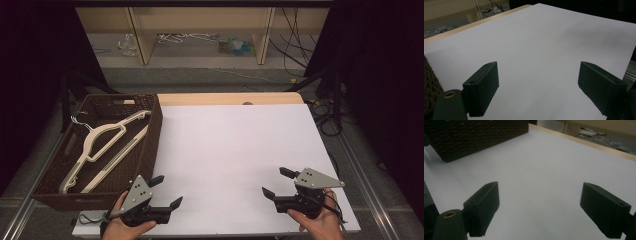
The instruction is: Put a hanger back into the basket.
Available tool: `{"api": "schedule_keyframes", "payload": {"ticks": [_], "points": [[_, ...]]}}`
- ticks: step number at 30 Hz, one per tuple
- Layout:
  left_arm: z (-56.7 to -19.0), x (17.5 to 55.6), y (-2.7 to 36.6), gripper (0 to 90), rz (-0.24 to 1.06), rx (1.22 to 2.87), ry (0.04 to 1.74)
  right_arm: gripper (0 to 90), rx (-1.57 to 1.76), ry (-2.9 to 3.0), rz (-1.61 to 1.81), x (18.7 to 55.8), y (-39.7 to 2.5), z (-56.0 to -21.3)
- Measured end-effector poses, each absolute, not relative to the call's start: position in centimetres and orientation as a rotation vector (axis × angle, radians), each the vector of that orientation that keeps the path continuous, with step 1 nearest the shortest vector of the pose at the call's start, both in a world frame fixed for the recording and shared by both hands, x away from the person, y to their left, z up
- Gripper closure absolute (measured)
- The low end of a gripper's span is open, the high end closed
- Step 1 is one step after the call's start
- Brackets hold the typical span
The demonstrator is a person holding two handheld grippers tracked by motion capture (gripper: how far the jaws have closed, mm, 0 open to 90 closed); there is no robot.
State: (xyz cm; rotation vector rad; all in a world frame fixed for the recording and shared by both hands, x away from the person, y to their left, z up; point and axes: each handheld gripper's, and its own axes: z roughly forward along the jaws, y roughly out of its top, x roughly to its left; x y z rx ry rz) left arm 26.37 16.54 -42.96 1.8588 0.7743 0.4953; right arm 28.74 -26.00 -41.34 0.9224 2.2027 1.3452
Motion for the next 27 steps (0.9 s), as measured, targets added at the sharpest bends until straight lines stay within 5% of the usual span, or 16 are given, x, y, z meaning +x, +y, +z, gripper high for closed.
{"api": "schedule_keyframes", "payload": {"ticks": [27], "points": [[-42.60, 26.21, 17.04, 17.1, 0.515, 1.842, 0.763, 16.4, 0.912, 2.196, 1.361, 28.26, -26.08, -41.75]]}}
